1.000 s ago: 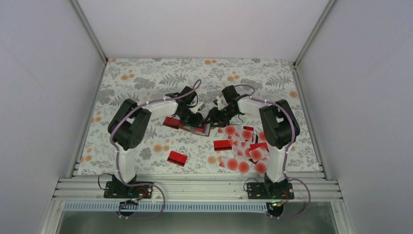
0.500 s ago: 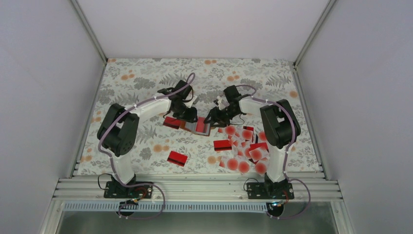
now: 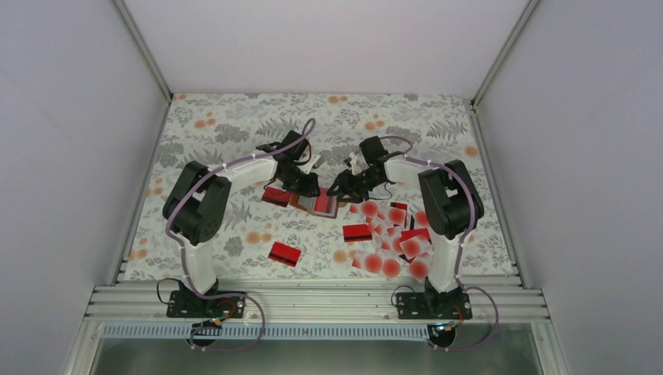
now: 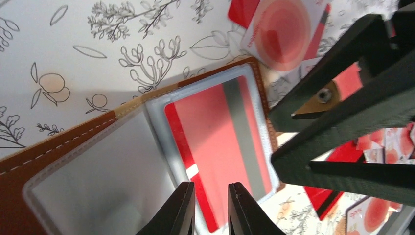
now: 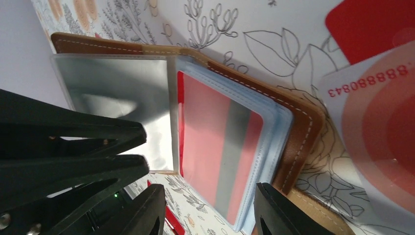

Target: Put the credit cards into the card holder

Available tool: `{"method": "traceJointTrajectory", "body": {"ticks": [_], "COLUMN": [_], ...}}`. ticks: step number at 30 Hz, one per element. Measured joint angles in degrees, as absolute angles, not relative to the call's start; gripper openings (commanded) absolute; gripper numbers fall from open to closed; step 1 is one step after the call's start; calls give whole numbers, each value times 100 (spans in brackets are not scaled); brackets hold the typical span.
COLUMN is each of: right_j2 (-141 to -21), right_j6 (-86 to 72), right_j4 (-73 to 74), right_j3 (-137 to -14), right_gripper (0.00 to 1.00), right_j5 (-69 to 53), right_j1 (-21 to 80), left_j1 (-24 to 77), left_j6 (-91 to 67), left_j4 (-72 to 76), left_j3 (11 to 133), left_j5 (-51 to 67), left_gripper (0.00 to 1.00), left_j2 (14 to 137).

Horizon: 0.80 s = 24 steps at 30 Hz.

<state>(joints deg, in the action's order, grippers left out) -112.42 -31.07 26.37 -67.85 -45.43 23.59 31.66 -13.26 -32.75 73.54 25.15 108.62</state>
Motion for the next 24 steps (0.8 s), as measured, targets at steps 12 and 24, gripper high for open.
{"method": "traceJointTrajectory", "body": {"ticks": [12, 24], "right_j2": [-11246, -11244], "right_j6": [-3317, -3216], "right_j4": [2418, 2755], "right_j3": [-6622, -6724], "right_gripper": [46, 46], "right_j5": [-4523, -4233], "right_j1": [2359, 2377], "left_j1": [3162, 3164], "left_j6": [-1258, -1258], "left_j4": [-3089, -2939], "left_j3": [7133, 7096], "left_j5": [2486, 2488], "left_gripper": [9, 2], "left_j2": [11251, 11288]}}
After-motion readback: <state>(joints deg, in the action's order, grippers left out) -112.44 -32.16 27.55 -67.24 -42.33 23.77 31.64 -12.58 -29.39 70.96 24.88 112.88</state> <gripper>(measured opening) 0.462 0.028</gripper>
